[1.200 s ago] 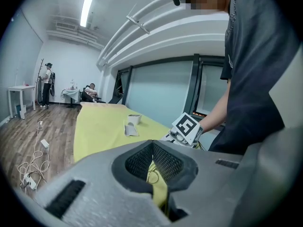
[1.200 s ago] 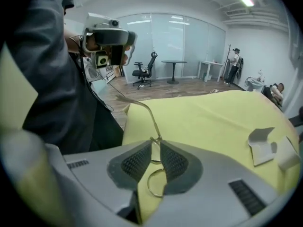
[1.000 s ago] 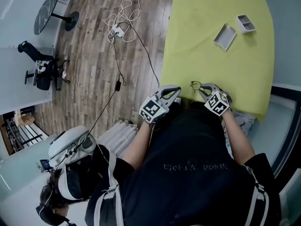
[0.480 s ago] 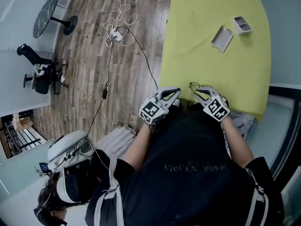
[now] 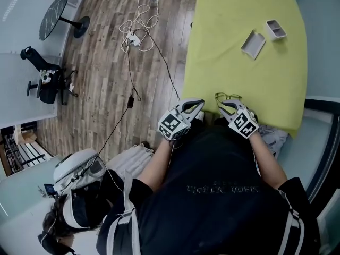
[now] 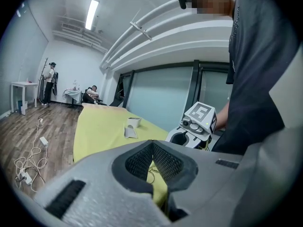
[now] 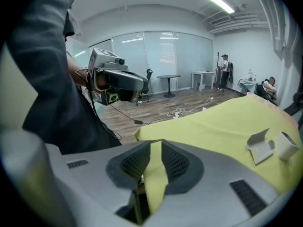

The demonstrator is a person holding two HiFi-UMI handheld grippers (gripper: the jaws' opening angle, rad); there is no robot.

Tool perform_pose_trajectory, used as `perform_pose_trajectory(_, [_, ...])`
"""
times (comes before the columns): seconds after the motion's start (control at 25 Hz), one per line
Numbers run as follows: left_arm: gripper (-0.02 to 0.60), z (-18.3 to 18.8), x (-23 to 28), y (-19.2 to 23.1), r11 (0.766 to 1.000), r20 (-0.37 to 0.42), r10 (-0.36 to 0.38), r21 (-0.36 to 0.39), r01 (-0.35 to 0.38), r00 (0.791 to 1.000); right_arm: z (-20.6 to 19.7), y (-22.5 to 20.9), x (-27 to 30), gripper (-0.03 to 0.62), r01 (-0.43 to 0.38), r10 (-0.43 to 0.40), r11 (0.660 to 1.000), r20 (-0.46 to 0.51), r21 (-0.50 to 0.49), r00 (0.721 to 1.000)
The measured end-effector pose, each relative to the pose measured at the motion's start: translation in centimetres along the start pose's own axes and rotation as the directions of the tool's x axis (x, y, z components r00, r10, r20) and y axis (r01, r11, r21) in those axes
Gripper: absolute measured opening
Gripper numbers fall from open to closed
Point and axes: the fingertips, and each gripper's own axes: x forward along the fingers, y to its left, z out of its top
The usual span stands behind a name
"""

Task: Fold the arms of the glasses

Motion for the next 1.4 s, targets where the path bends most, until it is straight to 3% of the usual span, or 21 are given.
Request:
perform_pose_trajectory(0.44, [0.018,0.2,-0.6,0.7,1.000,0.013,0.009,-0.023,-0.009,1.000,-1.0,-0.1,-0.8,0.077,0.002,-0.006,0.999,-0.077,-0.048,0.997])
perform_pose_trajectory(1.08, [0.018,-0.1,-1.0,0.1,1.000,0.005,0.010,-0.029,-0.010,1.000,2.0,-1.0,0.2,0.093,0.096,-0.095,0.993,-0.019,0.067,0.995])
perform_pose_trajectory(1.4, [0.018,-0.5,-1.4,-0.2,0.999,-0.002,0.016,-0.034,-0.016,1.000,1.3,-1.9,-0.3,0.049,0.151,-0.147,0.985,-0.061,0.080,0.987])
